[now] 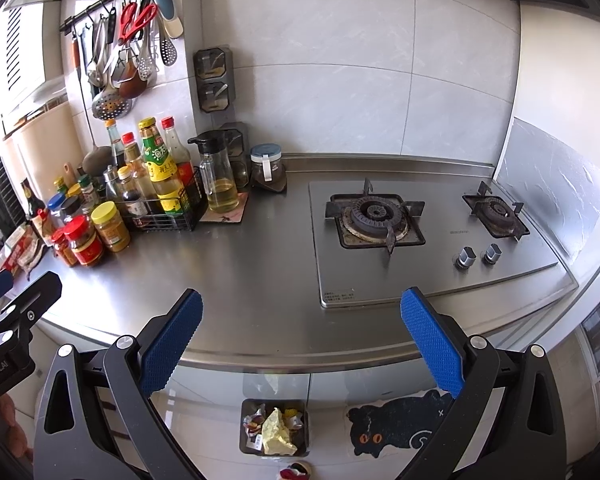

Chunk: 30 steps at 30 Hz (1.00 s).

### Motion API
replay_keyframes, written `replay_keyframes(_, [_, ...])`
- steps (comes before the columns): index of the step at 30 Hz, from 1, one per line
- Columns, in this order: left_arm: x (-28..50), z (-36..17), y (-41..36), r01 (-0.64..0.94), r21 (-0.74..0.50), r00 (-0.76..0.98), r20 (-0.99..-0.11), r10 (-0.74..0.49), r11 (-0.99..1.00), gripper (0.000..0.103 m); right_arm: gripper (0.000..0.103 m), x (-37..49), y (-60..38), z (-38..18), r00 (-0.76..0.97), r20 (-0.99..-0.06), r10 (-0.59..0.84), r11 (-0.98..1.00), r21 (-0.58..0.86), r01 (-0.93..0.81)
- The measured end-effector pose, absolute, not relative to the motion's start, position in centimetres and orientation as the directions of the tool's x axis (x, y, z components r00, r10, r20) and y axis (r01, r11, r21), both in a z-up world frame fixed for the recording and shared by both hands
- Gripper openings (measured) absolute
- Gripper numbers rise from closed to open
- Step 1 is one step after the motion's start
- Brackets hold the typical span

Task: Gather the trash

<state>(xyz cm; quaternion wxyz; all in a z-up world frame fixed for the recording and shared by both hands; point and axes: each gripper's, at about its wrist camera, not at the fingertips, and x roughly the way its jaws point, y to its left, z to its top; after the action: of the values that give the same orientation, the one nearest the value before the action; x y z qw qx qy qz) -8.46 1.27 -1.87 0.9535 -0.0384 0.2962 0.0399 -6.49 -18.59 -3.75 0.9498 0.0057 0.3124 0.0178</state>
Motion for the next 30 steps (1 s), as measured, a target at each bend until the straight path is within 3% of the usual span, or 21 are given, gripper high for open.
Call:
replay_keyframes(6, [-8.04,-2.13,0.9,-0.114,0.017,0.807,-0.582,0.103,0.993,0.095,0.1,-6.43,-18.58,-3.83,0.804,-0.593,0.037,0.999,0.022,-0.029])
replay_keyframes(21, [-7.85,-2.66,1.66,-0.118,-0.03,0.796,-0.6,0.077,0.993,0.095,0.1,-6.15,-17.7,-4.1,0.8,-0.6,0.029,0.999,0.003,-0.034])
replay_keyframes(30, [-8.06,-2.46,1.29,-0.104,-0.038,0.825,-0.562,0.065,0.994,0.095,0.1,-5.82,-17.81,-4.31,0.792,-0.609,0.034,0.999,0.008,-0.036])
